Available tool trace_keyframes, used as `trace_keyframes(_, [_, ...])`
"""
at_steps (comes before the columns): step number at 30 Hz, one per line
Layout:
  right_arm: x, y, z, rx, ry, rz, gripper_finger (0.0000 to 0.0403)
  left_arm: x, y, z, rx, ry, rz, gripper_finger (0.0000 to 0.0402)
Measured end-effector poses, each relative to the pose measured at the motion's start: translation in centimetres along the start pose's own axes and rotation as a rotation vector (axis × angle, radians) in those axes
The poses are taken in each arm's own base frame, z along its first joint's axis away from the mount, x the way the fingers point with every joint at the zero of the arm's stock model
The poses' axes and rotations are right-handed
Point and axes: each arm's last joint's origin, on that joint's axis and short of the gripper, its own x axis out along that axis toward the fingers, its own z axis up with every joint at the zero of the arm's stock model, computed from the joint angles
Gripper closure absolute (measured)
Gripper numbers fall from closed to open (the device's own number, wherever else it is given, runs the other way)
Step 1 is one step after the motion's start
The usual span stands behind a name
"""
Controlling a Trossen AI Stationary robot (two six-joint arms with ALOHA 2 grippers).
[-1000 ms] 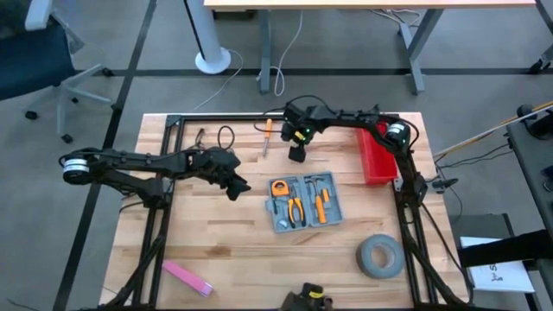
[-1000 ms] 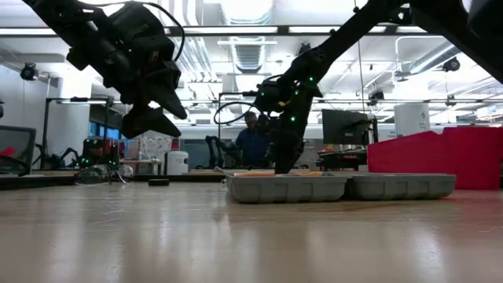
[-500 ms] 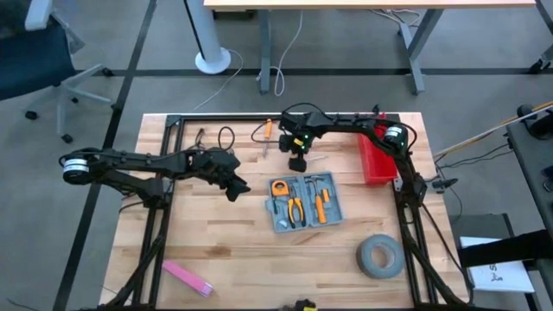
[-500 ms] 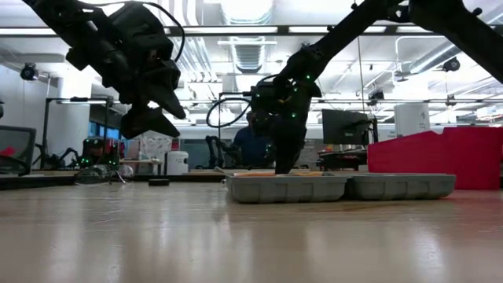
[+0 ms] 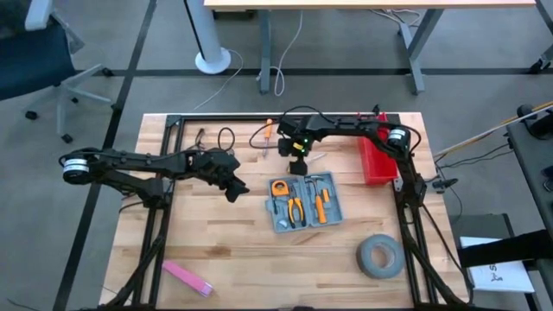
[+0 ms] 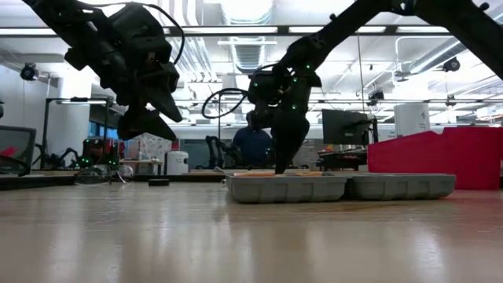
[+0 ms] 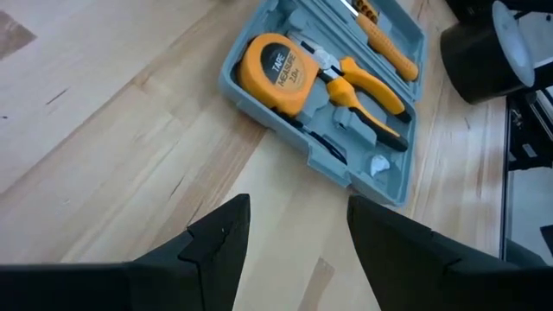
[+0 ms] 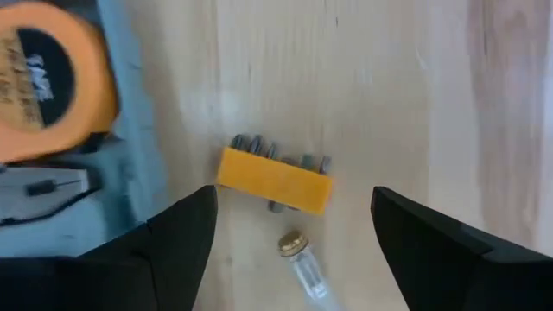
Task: Prefit tool cases
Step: Put the yellow screwdriver bit set into the gray pre-fit tool case
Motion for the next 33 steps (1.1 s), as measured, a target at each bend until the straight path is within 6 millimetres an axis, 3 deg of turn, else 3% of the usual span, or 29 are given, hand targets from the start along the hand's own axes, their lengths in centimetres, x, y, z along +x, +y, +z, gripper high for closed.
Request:
trace_keyframes(9, [0.8,2.1,0.7,-0.136,0.063,-0.15,0.0131,0.0,0.0,-0.1,-0.002,0.006,0.001,0.0198])
trace_keyframes(24, [2.1,5.1,1.3,-0.398,0.051,-0.144,0.0116,0.2,-0.7,-0.6,-0.008,0.026,-0.017,0.0198])
trace_keyframes(33, [2.0,5.1,1.5,-0.377,0.003,-0.071,0.0129,0.2,-0.9,-0.8,-0.009,0.033,-0.023,0.0198])
